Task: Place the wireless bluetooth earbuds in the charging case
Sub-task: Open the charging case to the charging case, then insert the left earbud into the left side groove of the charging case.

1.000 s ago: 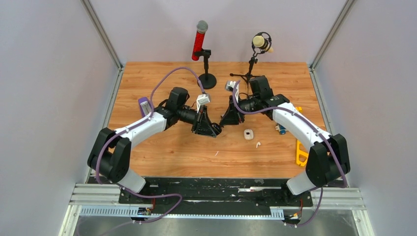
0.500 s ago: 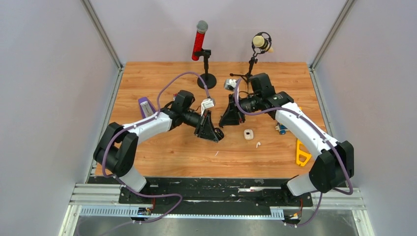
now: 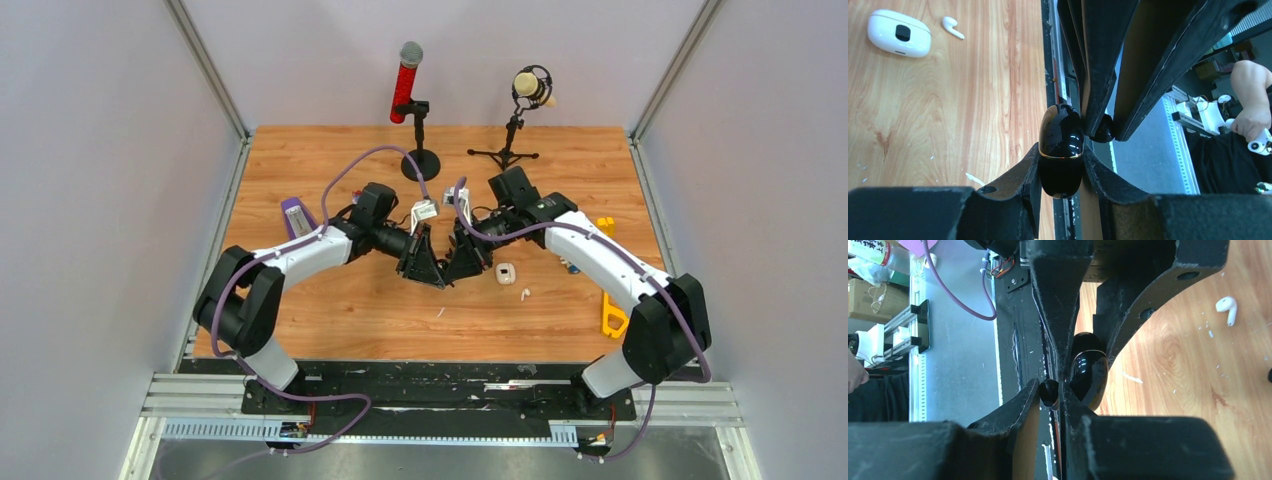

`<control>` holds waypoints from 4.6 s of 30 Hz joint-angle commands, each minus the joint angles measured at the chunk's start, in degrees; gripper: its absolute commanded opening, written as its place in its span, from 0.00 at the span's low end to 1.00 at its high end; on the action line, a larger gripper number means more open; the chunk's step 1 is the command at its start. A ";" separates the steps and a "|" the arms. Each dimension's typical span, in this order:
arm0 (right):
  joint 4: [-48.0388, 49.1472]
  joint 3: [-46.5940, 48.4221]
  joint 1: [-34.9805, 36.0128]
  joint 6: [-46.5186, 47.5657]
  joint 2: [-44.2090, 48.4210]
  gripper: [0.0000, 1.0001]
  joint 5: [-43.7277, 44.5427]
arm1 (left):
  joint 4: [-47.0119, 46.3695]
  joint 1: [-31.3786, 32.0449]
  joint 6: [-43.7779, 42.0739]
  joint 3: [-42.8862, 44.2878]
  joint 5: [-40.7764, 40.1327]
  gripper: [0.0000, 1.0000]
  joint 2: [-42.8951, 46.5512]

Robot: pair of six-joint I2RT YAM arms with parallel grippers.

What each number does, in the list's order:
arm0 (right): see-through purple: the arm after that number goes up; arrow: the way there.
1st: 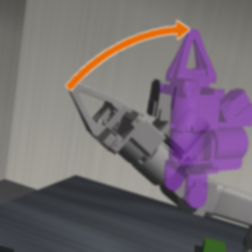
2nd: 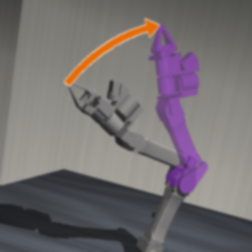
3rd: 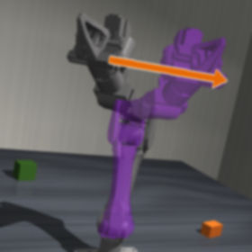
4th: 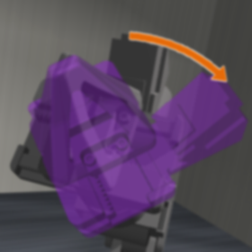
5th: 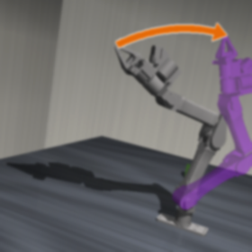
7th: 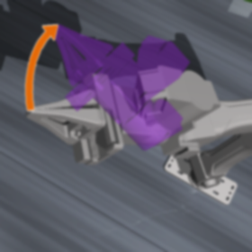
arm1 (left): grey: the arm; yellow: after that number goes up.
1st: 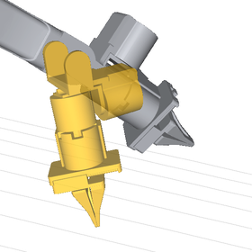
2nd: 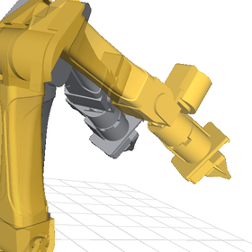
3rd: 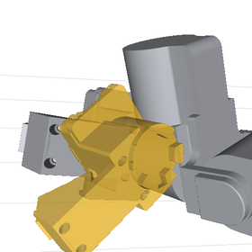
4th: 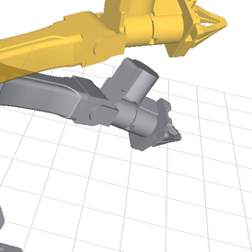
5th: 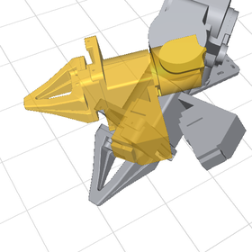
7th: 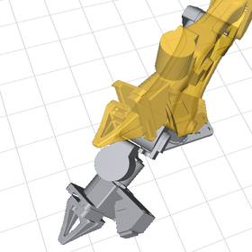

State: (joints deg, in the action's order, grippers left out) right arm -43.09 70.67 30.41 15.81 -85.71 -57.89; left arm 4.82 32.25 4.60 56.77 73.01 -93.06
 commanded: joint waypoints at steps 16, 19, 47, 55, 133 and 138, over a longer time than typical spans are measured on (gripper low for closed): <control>1.96 0.91 -0.35 2.36 0.14 0.00 17.55 | 3.73 2.00 -3.77 3.16 4.26 0.00 -0.08; 2.13 1.26 -0.44 2.69 0.53 0.00 18.02 | 3.73 2.05 -3.80 3.16 4.25 0.00 -0.19; 4.58 2.16 -1.28 -3.35 12.91 0.00 11.43 | 4.13 2.31 -4.35 4.16 5.41 0.00 -1.63; 30.74 -11.73 -2.29 -21.38 20.41 0.00 17.87 | 2.35 2.28 -4.55 3.81 9.56 0.00 -1.54; 57.50 1.72 -2.14 -40.43 6.90 0.00 2.87 | -1.23 2.11 -3.94 1.48 8.49 0.00 5.27; 55.00 -0.65 -2.11 -37.59 8.90 0.00 4.50 | -1.15 2.08 -3.99 1.60 8.25 0.00 5.41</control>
State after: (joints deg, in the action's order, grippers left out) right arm 12.73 71.59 27.90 -23.57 -80.07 -54.54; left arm 4.05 34.11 1.80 58.02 80.25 -89.45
